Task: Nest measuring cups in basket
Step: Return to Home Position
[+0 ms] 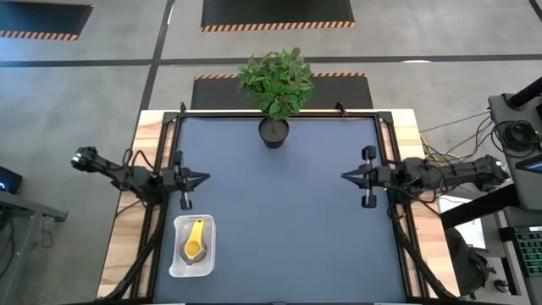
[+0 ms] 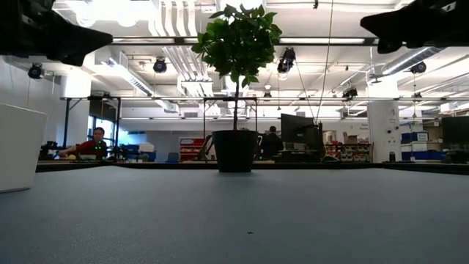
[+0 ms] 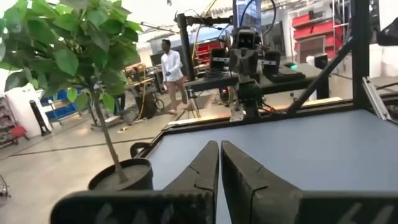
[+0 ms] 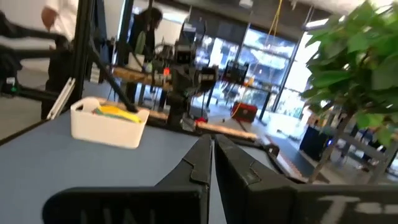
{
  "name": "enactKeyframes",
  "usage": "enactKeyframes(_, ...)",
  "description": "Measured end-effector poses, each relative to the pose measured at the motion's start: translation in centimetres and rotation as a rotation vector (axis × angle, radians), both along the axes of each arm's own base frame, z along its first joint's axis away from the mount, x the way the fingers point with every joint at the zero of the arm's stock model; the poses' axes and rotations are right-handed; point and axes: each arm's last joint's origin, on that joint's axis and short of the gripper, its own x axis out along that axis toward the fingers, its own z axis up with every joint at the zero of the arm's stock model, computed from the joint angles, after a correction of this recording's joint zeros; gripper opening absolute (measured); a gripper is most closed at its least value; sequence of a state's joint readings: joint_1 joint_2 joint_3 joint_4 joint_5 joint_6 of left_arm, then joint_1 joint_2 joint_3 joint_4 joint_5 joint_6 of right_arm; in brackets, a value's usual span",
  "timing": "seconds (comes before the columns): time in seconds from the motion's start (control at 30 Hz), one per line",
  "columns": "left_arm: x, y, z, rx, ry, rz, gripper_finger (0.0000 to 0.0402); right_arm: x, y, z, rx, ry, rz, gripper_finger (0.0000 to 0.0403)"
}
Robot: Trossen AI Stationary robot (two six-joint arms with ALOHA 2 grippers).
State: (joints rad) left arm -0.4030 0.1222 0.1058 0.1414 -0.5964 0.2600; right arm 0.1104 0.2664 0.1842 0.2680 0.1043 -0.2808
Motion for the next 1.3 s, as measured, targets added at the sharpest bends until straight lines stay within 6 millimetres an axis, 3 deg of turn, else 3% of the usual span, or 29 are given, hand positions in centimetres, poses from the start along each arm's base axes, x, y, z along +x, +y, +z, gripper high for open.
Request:
enactKeyframes(0.5,-0.8,0.4,-1.2,-0.099,0.041,-0.012,0.0000,-2.0,-0.2,-2.4,0.004,-0.134,-0.004,0.0009)
enactKeyframes(0.57,-0.8,0.3,-1.5,-0.117,0.053,-0.035,0.0000,-1.7,-0.2,-3.4,-0.013,-0.096,-0.007,0.0009)
enactKeyframes(0.8,-0.2,-0.1,-2.9,-0.163,0.017,-0.104,0.0000,-1.5,-0.2,-3.8,0.001,-0.076,-0.029,0.0009)
enactKeyframes(1.3,-0.1,-0.1,-3.1,-0.181,0.025,-0.080,0.0000,-1.3,-0.8,-4.5,0.008,-0.004,-0.216,0.0009)
